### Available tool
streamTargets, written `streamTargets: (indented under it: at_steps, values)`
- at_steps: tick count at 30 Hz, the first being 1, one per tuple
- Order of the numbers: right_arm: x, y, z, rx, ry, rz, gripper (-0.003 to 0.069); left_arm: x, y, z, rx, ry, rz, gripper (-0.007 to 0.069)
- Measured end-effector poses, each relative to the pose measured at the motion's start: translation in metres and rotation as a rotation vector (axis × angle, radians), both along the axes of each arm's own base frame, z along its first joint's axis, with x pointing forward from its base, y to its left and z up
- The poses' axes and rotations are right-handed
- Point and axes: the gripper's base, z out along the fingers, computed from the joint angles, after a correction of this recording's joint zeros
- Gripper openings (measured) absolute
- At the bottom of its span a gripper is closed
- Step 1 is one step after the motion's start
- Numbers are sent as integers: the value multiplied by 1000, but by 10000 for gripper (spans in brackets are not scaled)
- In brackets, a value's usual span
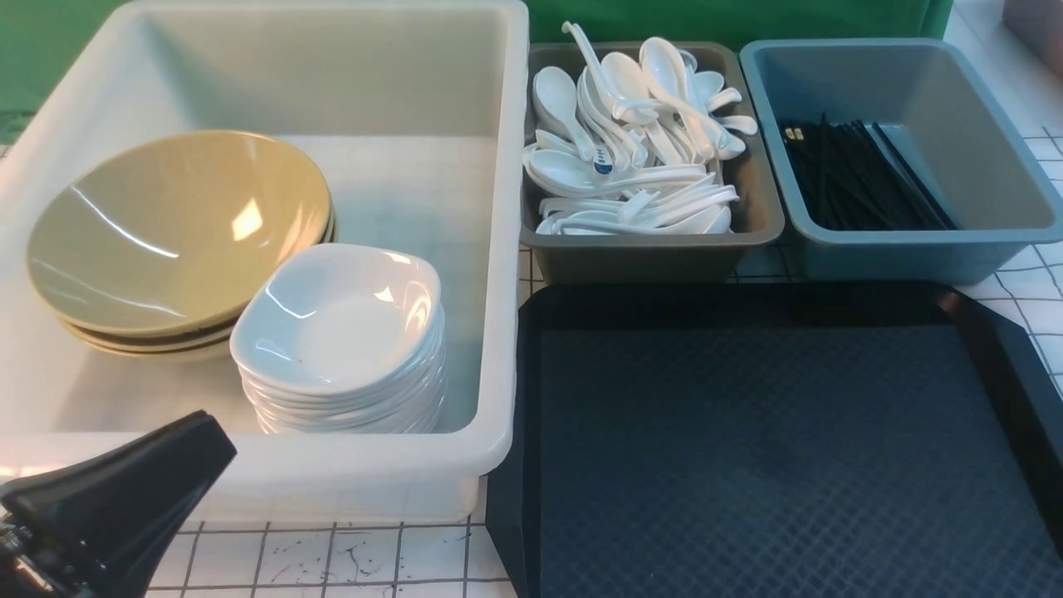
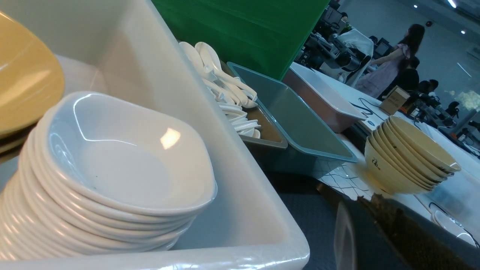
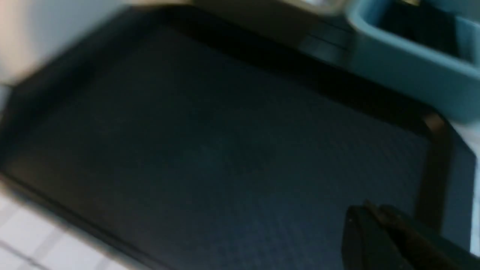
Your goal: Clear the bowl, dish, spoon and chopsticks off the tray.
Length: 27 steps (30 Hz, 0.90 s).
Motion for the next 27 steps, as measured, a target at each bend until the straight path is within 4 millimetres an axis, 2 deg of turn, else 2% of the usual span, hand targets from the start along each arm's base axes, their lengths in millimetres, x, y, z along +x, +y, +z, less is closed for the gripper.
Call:
streamTargets:
  at_steps: [3, 6, 10, 27]
  values:
    - [-11, -7, -42, 25, -32, -82, 43, 0, 0, 0, 0, 0, 0, -1]
    - [-18, -10, -71, 32, -53, -130, 43, 0, 0, 0, 0, 0, 0, -1]
    - [-18, -11, -69, 49, -151, -149, 45, 0, 0, 0, -1, -1, 0, -1]
    - [-18, -11, -69, 66, -153, -158, 57, -1, 0, -3, 18, 25, -2, -1]
